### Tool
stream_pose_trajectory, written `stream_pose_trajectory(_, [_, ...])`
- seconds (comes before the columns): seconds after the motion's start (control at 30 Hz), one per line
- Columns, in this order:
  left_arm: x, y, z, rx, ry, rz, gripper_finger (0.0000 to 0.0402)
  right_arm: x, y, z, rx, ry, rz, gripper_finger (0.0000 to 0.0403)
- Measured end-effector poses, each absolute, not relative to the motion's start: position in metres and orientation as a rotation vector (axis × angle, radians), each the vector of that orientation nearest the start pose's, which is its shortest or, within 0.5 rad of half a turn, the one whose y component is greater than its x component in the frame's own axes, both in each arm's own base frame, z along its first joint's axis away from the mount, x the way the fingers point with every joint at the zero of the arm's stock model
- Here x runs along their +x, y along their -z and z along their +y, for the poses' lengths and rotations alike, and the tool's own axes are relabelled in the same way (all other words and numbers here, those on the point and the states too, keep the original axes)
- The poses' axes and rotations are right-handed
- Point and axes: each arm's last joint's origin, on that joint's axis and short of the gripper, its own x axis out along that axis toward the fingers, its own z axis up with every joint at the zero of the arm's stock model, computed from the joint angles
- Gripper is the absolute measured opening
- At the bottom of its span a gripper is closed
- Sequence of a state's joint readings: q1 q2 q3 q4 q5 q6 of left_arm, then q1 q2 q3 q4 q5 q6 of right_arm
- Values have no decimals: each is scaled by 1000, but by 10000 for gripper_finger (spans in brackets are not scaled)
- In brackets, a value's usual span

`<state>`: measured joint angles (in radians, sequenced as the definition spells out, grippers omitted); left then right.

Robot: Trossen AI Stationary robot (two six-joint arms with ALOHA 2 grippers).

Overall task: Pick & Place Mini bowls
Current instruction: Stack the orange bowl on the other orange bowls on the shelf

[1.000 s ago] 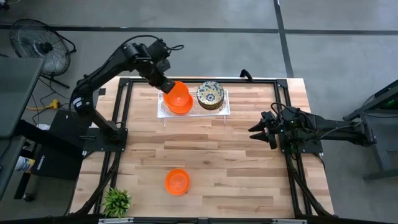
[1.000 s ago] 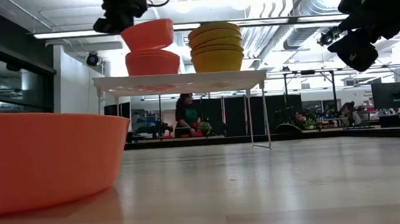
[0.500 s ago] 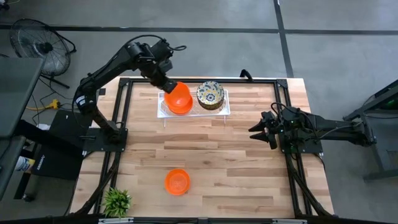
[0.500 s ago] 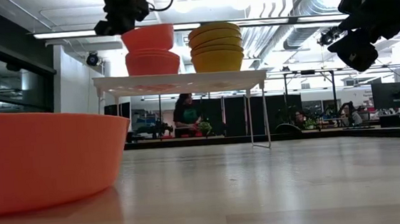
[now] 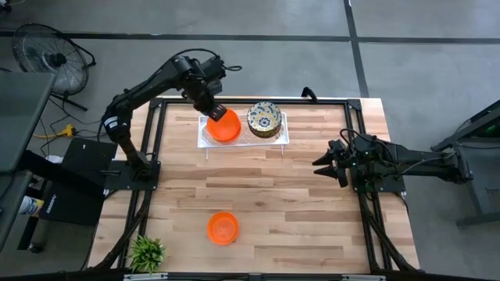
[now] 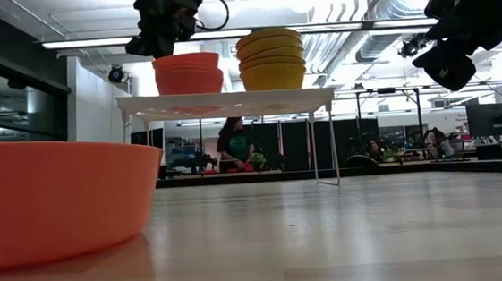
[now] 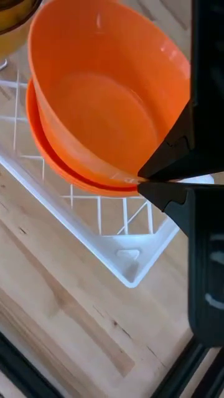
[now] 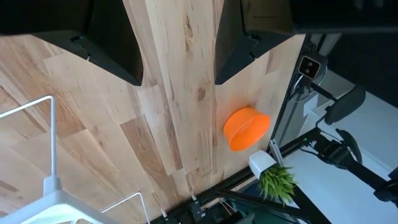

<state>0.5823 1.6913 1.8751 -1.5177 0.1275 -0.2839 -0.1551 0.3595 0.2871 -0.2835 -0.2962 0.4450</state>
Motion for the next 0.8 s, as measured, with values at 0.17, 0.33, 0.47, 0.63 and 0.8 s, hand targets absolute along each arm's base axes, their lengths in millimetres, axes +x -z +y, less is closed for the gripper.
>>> stream_pose_trajectory(0.17, [256,-376,164,-679,-550,1209,17,110,-203,-9,524,-55,393,185])
stream_pose_trajectory(0.33, [256,-376,164,-660,-542,1214,57,110,-203,-9,525,-53,400,185])
stream_pose_trajectory(0.47, [256,-376,164,-642,-529,1218,106,110,-203,-9,529,-52,400,185])
stream_pose_trajectory(0.63, [256,-377,164,-612,-518,1225,154,110,-203,-9,536,-51,400,185])
stream_pose_trajectory(0.8, [251,-396,164,-516,-542,1196,164,110,-203,-9,538,-51,400,185])
